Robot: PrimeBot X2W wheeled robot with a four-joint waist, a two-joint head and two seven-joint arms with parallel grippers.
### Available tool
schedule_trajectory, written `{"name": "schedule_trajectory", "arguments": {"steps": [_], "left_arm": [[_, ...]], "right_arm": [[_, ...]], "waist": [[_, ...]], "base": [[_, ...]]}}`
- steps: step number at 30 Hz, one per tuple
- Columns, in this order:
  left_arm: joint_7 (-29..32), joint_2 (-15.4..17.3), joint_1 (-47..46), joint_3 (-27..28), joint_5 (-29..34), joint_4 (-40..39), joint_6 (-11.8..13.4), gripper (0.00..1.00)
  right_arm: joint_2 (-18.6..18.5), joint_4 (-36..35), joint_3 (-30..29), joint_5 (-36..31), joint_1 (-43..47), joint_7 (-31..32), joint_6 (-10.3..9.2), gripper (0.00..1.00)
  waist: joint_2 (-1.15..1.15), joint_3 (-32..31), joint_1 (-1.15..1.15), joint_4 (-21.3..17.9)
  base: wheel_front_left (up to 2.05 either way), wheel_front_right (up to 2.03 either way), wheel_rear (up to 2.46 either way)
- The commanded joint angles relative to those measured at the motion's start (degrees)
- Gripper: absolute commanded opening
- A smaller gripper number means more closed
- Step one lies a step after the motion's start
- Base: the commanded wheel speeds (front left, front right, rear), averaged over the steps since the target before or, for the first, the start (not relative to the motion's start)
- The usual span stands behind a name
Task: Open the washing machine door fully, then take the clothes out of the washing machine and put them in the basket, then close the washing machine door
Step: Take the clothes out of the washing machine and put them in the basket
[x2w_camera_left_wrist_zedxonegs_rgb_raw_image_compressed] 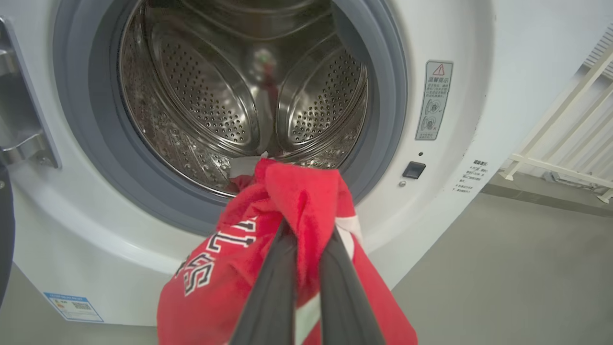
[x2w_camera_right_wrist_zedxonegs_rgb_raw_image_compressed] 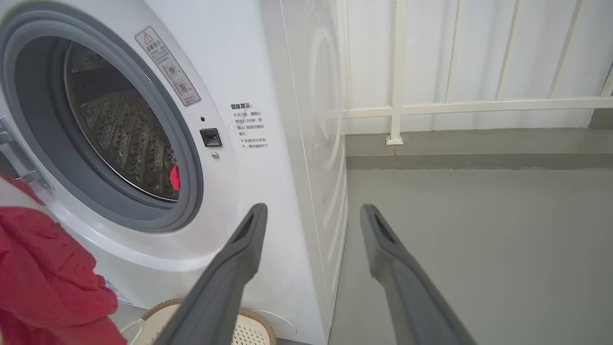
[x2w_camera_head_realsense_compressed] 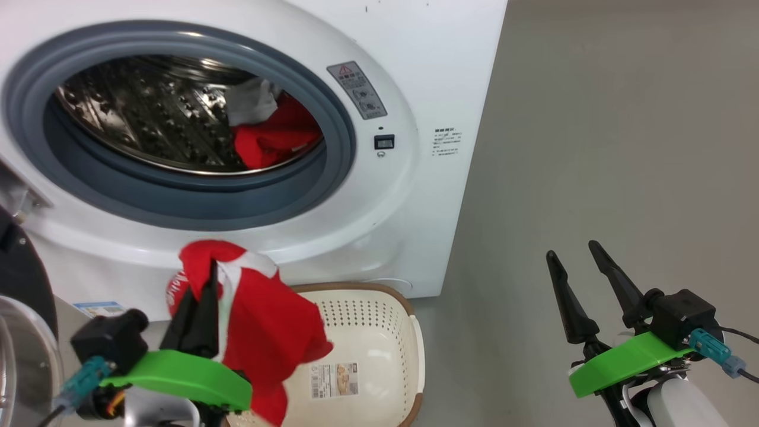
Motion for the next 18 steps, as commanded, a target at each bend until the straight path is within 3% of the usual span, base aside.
{"name": "schedule_trajectory", "arguments": {"steps": [1,11,18], "left_arm": [[-0.4,0.5,-0.7,1.6,-0.3,-0.5,0.3,0.00],[-2.4,-0.8,-4.8,0.6,-2.9,15.5,-2.3,0.00],[-2.6,-1.7,-12.1,-1.1,-5.4,32.3,-6.9,0.00]], "right_arm": [[-0.1,-1.6,1.1,0.5,-0.2,-0.4,0.37,1.00],[0.3,-2.4,0.6,0.1,-2.4,-0.4,0.37,1.00],[0.3,-2.9,0.7,-0.3,-4.8,-0.4,0.37,1.00]], "waist": [[0.00,1.0,0.00,-0.6],[0.00,6.6,0.00,-1.8],[0.00,11.2,0.00,-3.0]], "base": [[0.00,0.00,0.00],[0.00,0.00,0.00],[0.00,0.00,0.00]]}}
